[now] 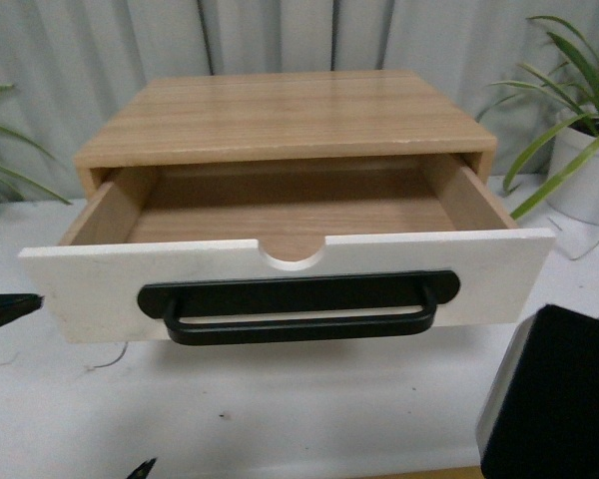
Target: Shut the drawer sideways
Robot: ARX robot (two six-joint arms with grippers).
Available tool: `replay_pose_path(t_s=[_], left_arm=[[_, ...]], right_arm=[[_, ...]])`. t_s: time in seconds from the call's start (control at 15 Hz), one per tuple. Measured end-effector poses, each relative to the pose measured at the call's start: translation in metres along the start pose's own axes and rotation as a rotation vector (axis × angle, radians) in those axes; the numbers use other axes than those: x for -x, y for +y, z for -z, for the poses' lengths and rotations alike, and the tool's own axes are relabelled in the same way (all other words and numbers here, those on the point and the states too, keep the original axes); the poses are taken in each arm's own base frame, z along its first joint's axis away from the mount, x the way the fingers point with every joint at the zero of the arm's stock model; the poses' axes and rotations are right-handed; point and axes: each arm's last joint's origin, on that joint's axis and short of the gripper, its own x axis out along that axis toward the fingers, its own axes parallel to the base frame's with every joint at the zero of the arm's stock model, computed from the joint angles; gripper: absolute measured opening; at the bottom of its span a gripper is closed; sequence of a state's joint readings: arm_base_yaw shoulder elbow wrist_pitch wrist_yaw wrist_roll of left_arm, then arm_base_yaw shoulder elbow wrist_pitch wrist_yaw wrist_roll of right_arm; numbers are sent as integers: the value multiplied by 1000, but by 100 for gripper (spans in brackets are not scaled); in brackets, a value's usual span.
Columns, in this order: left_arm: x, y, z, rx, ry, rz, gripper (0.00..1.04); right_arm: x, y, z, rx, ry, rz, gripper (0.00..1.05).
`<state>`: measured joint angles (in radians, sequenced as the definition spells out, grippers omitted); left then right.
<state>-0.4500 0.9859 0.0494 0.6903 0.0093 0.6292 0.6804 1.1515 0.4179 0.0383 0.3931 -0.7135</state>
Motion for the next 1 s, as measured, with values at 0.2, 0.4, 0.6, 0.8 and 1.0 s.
replay_pose_path(t_s=[0.2, 0.4, 0.6, 0.8, 1.0], left_arm=[[-17, -9, 15, 35, 68, -11, 98], [-25, -10, 24, 63, 106, -15, 98], [-50, 5, 25, 72, 141, -133, 98], [-55, 7, 33, 77, 190, -129, 98], [-81, 24, 38, 85, 222, -175, 98]], right_arm=[[-19, 3, -4, 24, 0, 53, 98], [-31, 2, -3, 17, -4, 76, 98], [-52, -4, -11, -9, -33, 65, 98], [-63, -9, -16, -21, -59, 40, 98], [-90, -31, -28, -55, -84, 42, 98]])
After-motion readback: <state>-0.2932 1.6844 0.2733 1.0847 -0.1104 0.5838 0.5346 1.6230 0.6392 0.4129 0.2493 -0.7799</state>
